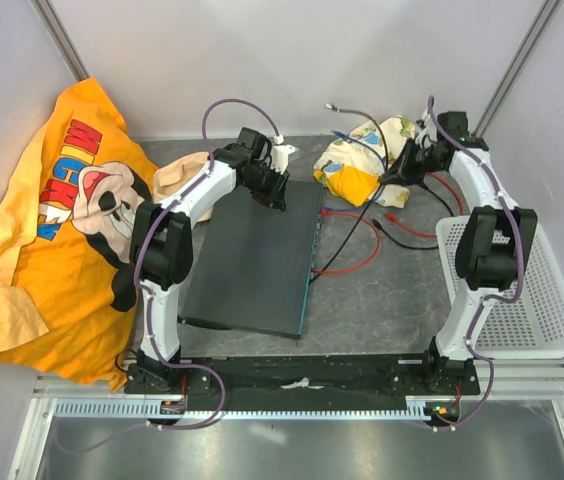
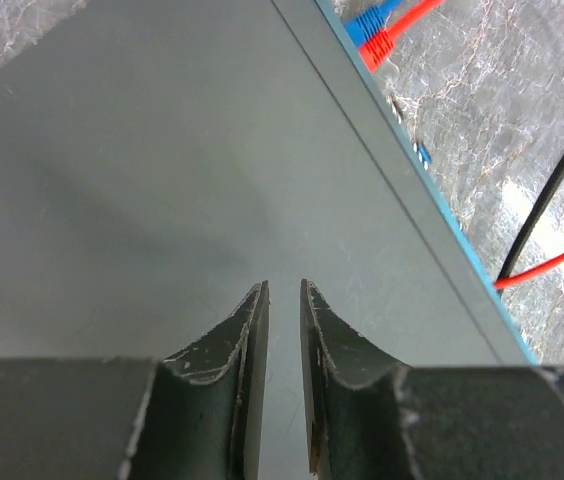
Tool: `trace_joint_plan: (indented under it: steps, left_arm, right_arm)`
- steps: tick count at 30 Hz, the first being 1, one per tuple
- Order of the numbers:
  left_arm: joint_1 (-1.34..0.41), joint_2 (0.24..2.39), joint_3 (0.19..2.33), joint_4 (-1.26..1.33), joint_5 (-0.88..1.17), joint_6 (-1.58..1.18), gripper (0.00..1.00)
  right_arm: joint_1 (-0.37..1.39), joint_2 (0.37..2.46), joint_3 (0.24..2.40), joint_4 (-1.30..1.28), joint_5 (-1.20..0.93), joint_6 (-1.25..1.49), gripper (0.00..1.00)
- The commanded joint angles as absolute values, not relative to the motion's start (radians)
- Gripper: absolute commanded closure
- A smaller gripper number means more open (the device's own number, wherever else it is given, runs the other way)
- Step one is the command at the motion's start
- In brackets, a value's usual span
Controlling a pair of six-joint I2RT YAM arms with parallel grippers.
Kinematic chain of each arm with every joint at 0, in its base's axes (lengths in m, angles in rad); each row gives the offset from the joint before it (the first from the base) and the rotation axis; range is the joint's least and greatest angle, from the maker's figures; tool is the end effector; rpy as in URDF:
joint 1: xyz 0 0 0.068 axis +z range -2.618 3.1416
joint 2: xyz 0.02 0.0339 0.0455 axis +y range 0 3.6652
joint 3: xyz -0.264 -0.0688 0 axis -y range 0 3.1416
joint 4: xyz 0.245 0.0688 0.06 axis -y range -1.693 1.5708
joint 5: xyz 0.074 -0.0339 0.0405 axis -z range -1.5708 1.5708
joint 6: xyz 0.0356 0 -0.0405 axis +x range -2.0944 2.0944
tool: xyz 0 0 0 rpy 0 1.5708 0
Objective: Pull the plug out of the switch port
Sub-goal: Pick up the connector from the center of the board.
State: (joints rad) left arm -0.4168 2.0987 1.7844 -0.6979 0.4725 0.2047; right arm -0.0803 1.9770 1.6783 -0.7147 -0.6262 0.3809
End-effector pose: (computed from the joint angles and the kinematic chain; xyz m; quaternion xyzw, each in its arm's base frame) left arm 0.4146 -0.2013 0.2332 0.3472 0.8701 -0.2521 0.2427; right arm 0.4308 -0.0137 0.2540 0.1266 0.9098 0.3320 0.2144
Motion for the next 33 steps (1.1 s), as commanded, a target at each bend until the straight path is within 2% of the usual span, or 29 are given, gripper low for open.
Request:
trace_joint_plan:
  steps: [1, 4, 13, 18, 21, 23, 28, 33]
  left_arm:
    - [-0.417, 2.033, 1.787, -0.696, 0.479, 0.232, 0.74]
    - [-0.417, 2.040, 1.789, -0.696, 0.488, 0.229, 0.74]
    - [-0.429, 2.072, 1.825, -0.696, 0.515, 0.213, 0.74]
    - [-0.434, 2.066, 1.810, -0.698, 0.514, 0.216, 0.74]
    - [-0.434, 2.066, 1.806, -0.698, 0.515, 0.216, 0.74]
    - [-0.436, 2.068, 1.809, -0.698, 0.518, 0.219, 0.74]
    - [-0.439, 2.075, 1.819, -0.698, 0.517, 0.219, 0.74]
    - [-0.448, 2.075, 1.813, -0.698, 0.514, 0.225, 0.74]
  right_arm:
    - [-0.153, 1.847, 2.018, -0.600, -0.669, 0.359, 1.00]
    - [-0.193, 1.829, 2.123, -0.621, -0.660, 0.347, 1.00]
    - [-0.280, 1.805, 2.193, -0.597, -0.620, 0.351, 1.00]
    - [-0.362, 1.885, 2.403, -0.543, -0.566, 0.360, 1.00]
    - [-0.385, 1.901, 2.431, -0.476, -0.506, 0.329, 1.00]
    - [-0.387, 1.896, 2.399, -0.453, -0.476, 0.292, 1.00]
    - [-0.370, 1.911, 2.160, -0.472, -0.456, 0.279, 1.00]
    - [-0.336, 1.999, 1.967, -0.540, -0.393, 0.232, 1.00]
